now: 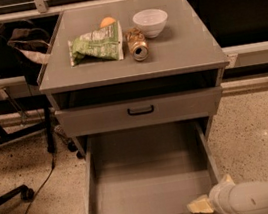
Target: Open middle drawer
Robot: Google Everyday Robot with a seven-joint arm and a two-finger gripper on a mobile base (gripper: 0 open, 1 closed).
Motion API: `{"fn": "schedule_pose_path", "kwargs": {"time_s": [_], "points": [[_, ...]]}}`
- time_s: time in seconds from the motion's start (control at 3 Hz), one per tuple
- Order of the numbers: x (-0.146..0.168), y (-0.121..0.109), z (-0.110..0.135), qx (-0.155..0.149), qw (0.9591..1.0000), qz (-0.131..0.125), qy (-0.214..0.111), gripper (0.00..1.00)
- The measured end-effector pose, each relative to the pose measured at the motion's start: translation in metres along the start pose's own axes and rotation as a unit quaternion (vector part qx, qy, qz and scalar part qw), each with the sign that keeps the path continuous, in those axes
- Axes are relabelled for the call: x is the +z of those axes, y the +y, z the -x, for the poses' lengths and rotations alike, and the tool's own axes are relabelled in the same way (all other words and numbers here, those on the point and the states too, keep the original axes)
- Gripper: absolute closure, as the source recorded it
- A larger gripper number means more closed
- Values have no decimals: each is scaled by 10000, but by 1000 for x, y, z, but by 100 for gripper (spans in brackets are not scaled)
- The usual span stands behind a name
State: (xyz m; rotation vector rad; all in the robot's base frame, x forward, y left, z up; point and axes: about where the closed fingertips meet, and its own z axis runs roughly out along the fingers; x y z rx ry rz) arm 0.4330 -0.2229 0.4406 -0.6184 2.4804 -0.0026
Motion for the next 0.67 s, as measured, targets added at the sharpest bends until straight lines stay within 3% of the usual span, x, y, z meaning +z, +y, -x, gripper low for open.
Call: {"fn": "schedule_pose_path", "kwargs": {"time_s": [0.33,0.67], "points": [[-22,1,40,-60,9998,48,-175,0],[-22,2,40,-63,9998,49,-178,0]]}}
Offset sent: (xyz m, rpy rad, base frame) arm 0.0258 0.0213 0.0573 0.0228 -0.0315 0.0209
